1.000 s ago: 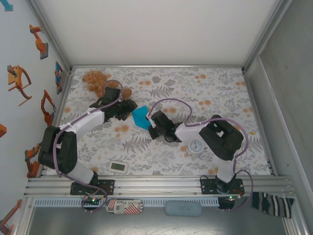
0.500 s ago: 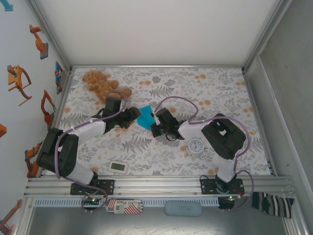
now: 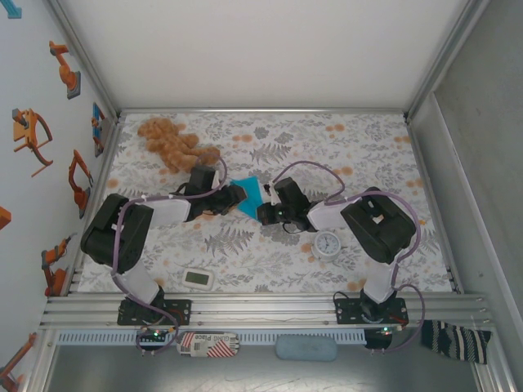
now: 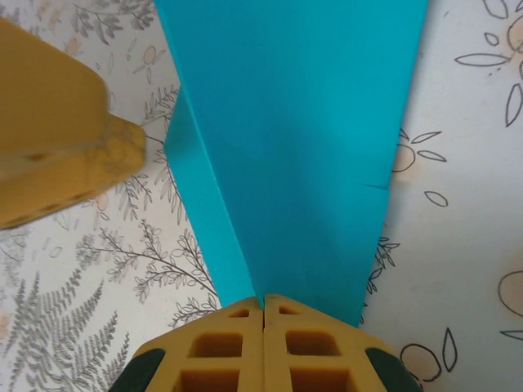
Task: Fold a paper plane with a square sheet of paper (pick it up from the middle)
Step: Fourth fold the wing at the center of the table.
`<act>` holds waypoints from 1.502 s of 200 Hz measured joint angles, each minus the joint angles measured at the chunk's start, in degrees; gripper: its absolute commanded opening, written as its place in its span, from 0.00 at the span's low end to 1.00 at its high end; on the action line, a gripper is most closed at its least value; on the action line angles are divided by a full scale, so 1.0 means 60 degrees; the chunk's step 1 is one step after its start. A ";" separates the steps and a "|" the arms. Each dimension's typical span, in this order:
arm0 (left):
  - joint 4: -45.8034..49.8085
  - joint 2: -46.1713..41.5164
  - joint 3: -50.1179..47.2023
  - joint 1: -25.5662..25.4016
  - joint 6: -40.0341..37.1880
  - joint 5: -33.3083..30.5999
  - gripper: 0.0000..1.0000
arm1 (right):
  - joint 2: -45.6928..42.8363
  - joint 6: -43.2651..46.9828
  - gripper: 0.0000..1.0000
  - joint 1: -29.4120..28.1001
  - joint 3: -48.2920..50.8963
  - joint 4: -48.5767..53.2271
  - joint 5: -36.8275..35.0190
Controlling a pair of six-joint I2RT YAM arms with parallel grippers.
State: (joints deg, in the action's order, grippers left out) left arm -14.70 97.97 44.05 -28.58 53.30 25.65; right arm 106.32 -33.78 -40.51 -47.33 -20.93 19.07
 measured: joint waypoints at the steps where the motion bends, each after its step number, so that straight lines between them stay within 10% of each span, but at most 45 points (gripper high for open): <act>1: -0.0015 0.0011 0.0000 0.0000 0.0000 0.0007 0.47 | 0.0000 -0.0025 0.02 0.0007 0.0004 -0.0022 0.0015; 300: -0.1137 0.0969 0.0310 -0.0055 -0.1457 0.0641 0.65 | 0.0175 -0.0630 0.02 0.0368 0.0255 -0.0922 0.0896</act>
State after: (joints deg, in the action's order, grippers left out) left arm -21.52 103.79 45.91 -28.91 44.56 29.50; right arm 107.37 -37.56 -38.30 -45.80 -26.46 24.45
